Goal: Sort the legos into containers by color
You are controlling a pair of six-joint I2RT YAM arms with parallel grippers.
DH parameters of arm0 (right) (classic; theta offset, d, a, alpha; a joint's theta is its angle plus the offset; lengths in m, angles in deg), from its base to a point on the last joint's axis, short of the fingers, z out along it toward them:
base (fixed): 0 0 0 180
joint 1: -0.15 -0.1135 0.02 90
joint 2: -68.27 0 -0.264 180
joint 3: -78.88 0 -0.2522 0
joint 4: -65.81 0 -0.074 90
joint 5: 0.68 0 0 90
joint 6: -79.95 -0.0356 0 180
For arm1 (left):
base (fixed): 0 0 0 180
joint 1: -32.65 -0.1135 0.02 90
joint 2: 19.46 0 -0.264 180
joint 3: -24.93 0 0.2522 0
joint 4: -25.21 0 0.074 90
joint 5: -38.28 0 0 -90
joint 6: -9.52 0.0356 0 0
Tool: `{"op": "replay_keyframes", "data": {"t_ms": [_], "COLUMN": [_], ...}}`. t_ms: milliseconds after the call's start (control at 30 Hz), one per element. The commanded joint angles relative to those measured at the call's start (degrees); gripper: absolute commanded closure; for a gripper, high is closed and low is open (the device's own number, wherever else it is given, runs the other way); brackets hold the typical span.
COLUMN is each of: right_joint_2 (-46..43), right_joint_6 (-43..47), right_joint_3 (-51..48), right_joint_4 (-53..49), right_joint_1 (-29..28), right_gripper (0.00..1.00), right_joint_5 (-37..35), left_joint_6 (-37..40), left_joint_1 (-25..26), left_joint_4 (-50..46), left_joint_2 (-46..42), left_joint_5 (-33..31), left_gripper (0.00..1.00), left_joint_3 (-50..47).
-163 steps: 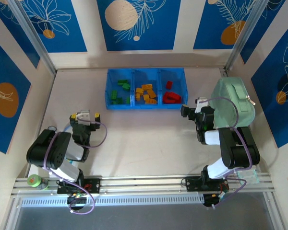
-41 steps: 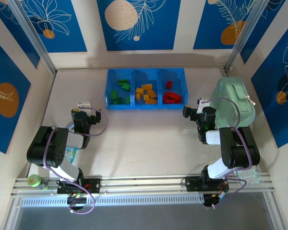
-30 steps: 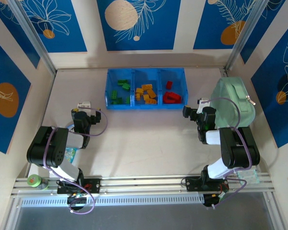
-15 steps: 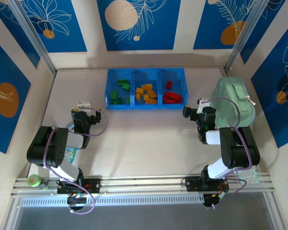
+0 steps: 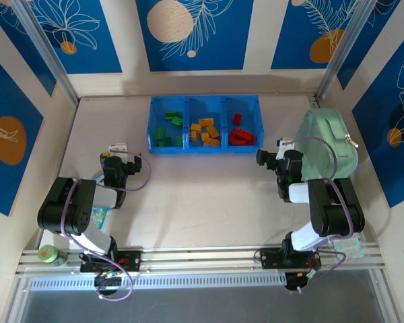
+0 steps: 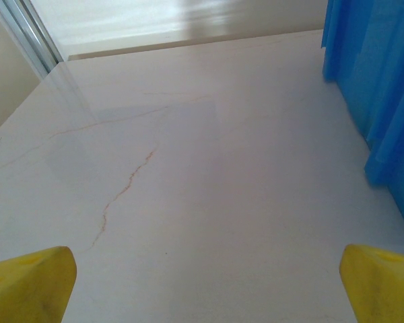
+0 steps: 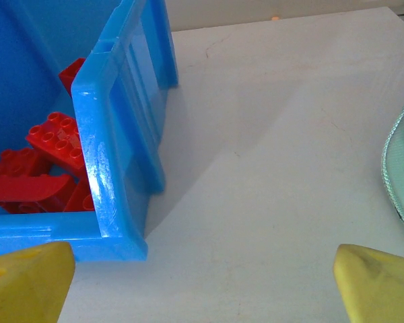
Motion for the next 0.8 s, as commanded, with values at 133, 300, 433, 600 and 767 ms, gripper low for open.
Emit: {"op": "replay_keyframes", "data": {"t_ms": [133, 300, 433, 600, 767], "right_joint_2": [-0.1, -0.1, 0.0, 0.0, 0.1], "right_joint_6": [-0.2, -0.2, -0.2, -0.2, 0.5], "right_joint_3": [0.8, 0.8, 0.8, 0.9, 1.5], "right_joint_4": [0.7, 0.7, 0.7, 0.7, -0.4], "right_joint_1": [-0.2, -0.2, -0.2, -0.2, 0.0], "right_gripper": [0.01, 0.01, 0.01, 0.01, 0.01], "right_joint_5": [-0.2, -0.2, -0.2, -0.2, 2.0], "left_joint_6": [-0.3, -0.4, -0.3, -0.4, -0.2], "left_joint_1": [-0.5, -0.5, -0.5, -0.5, -0.5], "left_joint_4": [0.2, 0.2, 0.2, -0.8, 0.0], "left_joint_2": [-1.0, -1.0, -1.0, -0.6, -1.0], "left_joint_5": [0.9, 0.9, 0.9, 1.0, 1.3], "left_gripper": [0.00, 0.00, 0.00, 0.00, 0.00], "left_joint_3": [0.0, 0.0, 0.0, 0.7, 0.0]}}
